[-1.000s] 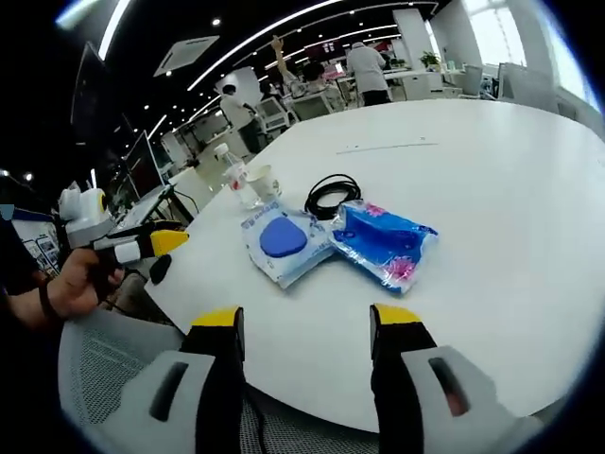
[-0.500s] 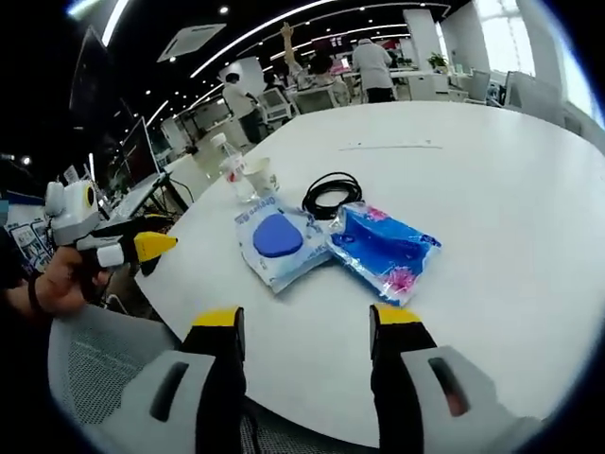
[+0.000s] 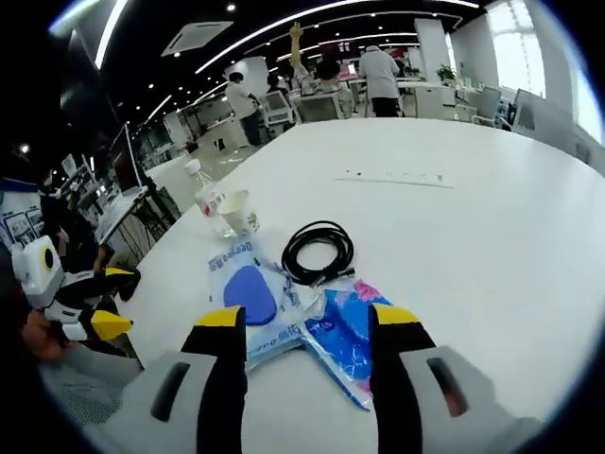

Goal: Arrange the tabletop items into an orderly group along one side of the table until the central work area is clear of visible clutter.

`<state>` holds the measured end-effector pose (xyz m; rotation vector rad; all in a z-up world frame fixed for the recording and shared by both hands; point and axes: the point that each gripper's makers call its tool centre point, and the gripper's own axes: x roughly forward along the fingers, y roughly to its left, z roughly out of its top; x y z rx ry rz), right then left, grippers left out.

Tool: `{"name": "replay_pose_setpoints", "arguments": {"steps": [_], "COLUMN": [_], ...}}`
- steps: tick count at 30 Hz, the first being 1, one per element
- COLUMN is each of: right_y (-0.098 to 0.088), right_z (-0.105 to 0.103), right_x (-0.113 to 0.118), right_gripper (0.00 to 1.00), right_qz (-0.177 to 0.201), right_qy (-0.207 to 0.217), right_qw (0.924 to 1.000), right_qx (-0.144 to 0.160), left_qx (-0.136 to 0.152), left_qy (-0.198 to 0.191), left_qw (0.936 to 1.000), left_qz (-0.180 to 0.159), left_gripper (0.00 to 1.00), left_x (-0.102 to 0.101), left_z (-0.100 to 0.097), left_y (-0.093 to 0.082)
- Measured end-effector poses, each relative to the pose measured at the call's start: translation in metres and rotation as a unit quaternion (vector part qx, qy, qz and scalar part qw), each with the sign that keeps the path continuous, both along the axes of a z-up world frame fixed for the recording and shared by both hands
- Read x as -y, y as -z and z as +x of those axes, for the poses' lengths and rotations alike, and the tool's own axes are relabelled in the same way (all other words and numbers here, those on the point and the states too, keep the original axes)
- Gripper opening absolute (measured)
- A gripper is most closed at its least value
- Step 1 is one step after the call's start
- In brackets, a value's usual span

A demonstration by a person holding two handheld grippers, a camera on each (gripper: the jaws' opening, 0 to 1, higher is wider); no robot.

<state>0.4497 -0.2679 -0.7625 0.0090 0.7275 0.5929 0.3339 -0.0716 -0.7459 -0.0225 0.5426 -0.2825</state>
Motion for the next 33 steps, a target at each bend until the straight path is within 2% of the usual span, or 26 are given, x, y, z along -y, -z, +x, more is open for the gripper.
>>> {"name": "replay_pose_setpoints", "arguments": {"steps": [3, 6, 15, 20, 25, 32, 33], "right_y": [0.009, 0.022, 0.056, 0.069, 0.087, 0.101, 0.103], "right_z": [0.021, 0.035, 0.077, 0.089, 0.096, 0.097, 0.096], "right_x": [-0.003, -0.007, -0.024, -0.030, -0.036, -0.041, -0.041], "right_gripper": [0.50, 0.47, 0.44, 0.43, 0.36, 0.32, 0.30], "right_qz": [-0.002, -0.002, -0.029, -0.042, -0.056, -0.109, -0.130], "right_qy": [0.005, 0.010, -0.003, -0.008, -0.012, -0.037, -0.059], "right_qw": [0.9999, 0.9994, 0.9975, 0.9963, 0.9941, 0.9896, 0.9867], "right_qx": [-0.013, -0.033, -0.064, -0.075, -0.092, -0.086, -0.079], "left_qx": [0.000, 0.000, -0.001, -0.004, -0.005, -0.010, -0.010], "left_qy": [-0.007, -0.012, -0.030, -0.037, -0.045, -0.047, -0.047], "left_qw": [1.0000, 0.9999, 0.9995, 0.9993, 0.9989, 0.9987, 0.9987], "left_qz": [0.000, 0.000, 0.003, 0.006, 0.009, 0.016, 0.017], "left_gripper": [0.55, 0.55, 0.54, 0.53, 0.52, 0.51, 0.51], "left_x": [-0.004, -0.006, -0.014, -0.017, -0.022, -0.025, -0.025], "left_z": [0.000, 0.001, 0.001, 0.000, 0.000, -0.001, -0.001], "left_y": [0.000, 0.000, -0.001, 0.000, 0.001, 0.003, 0.003]}}
